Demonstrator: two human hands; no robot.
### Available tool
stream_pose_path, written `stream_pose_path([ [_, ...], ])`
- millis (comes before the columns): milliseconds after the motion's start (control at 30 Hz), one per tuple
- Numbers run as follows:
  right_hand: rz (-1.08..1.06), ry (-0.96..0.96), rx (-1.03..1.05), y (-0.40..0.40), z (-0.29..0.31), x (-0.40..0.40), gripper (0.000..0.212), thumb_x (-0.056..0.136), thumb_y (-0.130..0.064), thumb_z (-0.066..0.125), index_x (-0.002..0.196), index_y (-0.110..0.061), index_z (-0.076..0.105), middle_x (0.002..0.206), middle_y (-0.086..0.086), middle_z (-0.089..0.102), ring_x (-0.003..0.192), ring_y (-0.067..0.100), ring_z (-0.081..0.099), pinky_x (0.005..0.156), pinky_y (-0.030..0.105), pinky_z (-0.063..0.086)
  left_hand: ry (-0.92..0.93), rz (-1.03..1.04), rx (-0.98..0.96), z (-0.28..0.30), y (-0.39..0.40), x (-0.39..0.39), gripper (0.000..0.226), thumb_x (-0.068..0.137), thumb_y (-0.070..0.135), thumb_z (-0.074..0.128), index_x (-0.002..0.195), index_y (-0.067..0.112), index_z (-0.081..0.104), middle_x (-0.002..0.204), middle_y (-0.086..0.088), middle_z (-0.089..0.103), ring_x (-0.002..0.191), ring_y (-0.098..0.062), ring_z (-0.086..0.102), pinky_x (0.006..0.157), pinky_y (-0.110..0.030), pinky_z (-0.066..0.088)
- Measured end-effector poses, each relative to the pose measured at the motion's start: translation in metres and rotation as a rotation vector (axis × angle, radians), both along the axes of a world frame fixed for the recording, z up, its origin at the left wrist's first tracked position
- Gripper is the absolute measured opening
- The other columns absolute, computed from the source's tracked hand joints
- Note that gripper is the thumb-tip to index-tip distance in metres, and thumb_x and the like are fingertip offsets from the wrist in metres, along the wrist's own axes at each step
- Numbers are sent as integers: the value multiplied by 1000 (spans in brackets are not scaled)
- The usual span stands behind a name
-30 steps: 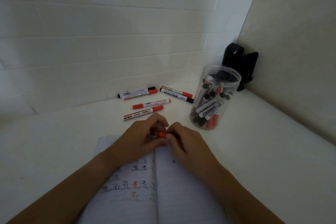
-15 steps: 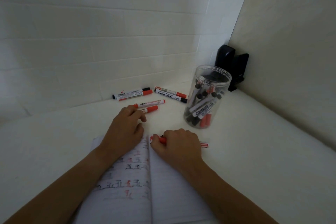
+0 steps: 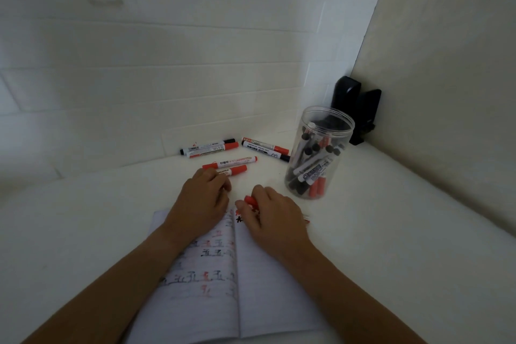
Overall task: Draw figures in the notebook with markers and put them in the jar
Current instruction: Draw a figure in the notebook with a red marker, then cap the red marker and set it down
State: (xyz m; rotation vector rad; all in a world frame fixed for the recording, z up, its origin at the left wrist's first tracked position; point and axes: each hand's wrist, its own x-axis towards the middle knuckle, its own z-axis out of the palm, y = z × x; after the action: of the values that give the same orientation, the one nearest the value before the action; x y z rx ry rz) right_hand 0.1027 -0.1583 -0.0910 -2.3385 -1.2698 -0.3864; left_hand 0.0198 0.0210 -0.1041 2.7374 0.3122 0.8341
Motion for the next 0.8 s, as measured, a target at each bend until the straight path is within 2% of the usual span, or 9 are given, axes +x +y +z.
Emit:
stream_pose_path([
  [133, 144, -24, 123, -3, 11, 7, 27, 106, -37, 42, 105, -16, 60, 96, -2, 55, 76, 11, 51, 69, 30, 50, 10, 10, -1, 1, -3, -1, 26, 89, 29, 38, 94, 21, 63, 96, 4, 57, 90, -15, 48, 75, -35, 47],
  [200, 172, -49, 252, -8, 34, 13, 26, 104, -34, 52, 109, -13, 66, 102, -1, 57, 84, 8, 53, 75, 18, 48, 3, 11, 1, 2, -6, -2, 26, 90, 29, 37, 94, 21, 62, 96, 4, 57, 90, -15, 48, 76, -36, 48],
  [267, 156, -29, 382, -13, 70, 17, 20, 103, -32, 59, 108, -15, 67, 97, -5, 59, 82, 4, 52, 75, 10, 41, -4, 17, 6, 5, -8, -3, 27, 90, 29, 36, 92, 20, 62, 97, 4, 57, 89, -15, 48, 76, -38, 50],
  [333, 118, 22, 500, -21, 110, 23, 17, 101, -31, 63, 105, -16, 67, 90, -8, 61, 77, 2, 55, 74, 7, 43, -9, 42, 21, 8, -11, -4, 31, 88, 29, 35, 93, 17, 63, 102, 0, 57, 93, -18, 50, 77, -38, 51],
  [433, 70, 56, 721, -31, 160, 36, 17, 102, -28, 61, 104, -12, 66, 89, -6, 66, 79, 6, 65, 75, 11, 51, 5, 126, 72, 8, -12, -4, 37, 83, 28, 38, 100, 13, 67, 116, -6, 58, 109, -24, 52, 85, -40, 49],
  [500, 9, 22, 822, -37, 180, 49, 15, 104, -25, 60, 106, -11, 65, 90, -2, 67, 79, 10, 67, 74, 12, 51, 47, 163, 71, 5, -10, -3, 41, 83, 30, 38, 105, 13, 67, 120, -7, 60, 111, -26, 55, 88, -43, 47],
  [633, -116, -37, 817, -43, 188, 72, 12, 104, -21, 59, 109, -11, 60, 92, 2, 66, 81, 16, 64, 75, 21, 52, 38, 143, 43, 3, -10, -3, 32, 86, 29, 36, 100, 17, 62, 111, -1, 59, 97, -21, 58, 79, -37, 43],
  [733, -179, 16, 683, -44, 176, 85, 13, 103, -18, 59, 112, -10, 57, 88, 1, 65, 75, 16, 62, 71, 28, 54, -47, 36, -30, 5, -11, -4, 19, 88, 13, 50, 101, 19, 62, 112, 2, 56, 100, -14, 52, 78, -27, 38],
  [800, -212, 59, 527, -44, 163, 92, 13, 102, -18, 59, 112, -11, 56, 85, 2, 66, 70, 16, 64, 69, 33, 58, -70, -40, -98, 5, -9, -3, 25, 85, 0, 58, 103, 17, 62, 110, 3, 53, 91, -9, 48, 76, -16, 37],
])
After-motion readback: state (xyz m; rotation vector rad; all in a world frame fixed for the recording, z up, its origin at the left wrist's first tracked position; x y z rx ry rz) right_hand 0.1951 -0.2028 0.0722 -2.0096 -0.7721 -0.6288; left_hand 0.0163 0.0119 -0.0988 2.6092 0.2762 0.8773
